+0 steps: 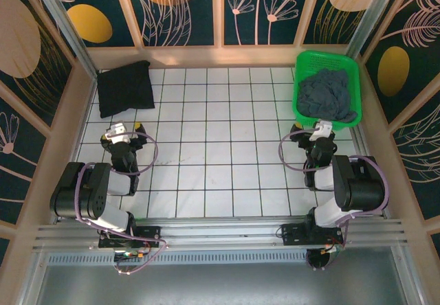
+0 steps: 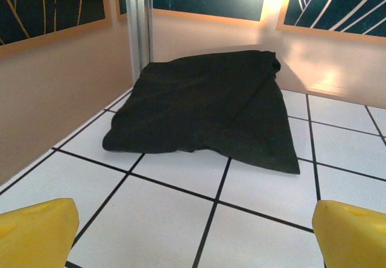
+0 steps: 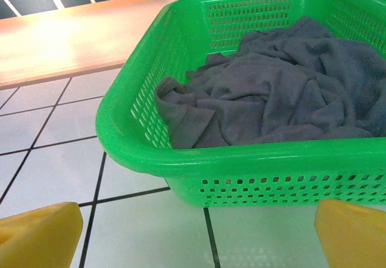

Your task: Fold and stack the t-shirts

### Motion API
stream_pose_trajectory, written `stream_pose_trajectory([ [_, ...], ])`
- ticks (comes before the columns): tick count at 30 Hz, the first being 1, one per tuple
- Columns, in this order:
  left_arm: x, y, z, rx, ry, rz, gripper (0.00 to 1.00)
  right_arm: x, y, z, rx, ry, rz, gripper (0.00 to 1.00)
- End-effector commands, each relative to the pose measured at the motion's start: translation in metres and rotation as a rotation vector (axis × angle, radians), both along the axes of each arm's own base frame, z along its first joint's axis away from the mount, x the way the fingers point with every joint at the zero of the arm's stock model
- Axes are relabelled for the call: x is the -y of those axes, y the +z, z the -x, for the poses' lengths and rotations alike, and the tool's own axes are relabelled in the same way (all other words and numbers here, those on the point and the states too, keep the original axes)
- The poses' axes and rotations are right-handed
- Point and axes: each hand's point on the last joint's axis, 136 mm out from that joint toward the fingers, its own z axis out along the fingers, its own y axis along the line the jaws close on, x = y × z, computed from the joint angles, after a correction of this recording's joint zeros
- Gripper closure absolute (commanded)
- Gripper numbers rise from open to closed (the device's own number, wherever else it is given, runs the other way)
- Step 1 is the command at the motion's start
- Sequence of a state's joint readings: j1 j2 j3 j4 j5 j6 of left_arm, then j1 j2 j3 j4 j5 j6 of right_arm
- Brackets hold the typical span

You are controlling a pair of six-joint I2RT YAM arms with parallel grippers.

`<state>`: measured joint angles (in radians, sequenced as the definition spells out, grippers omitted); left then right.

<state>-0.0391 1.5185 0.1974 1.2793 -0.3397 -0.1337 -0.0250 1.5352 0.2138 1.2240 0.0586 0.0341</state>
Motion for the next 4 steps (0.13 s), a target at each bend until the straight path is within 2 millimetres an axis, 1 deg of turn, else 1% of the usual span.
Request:
stream_pose_trajectory([
  [1,0.0009,0.0132,-0.0057,0.045,-0.012,-0.01,0.01,-0.0029,0.0112,-0.0058,0.039,0.021,0.005,0.01],
  [4,0.0012,0.013,-0.0056,0.045,-0.013,-0.009,0.01,-0.003,0.0123,-0.0056,0.043,0.022,0.007,0.01],
])
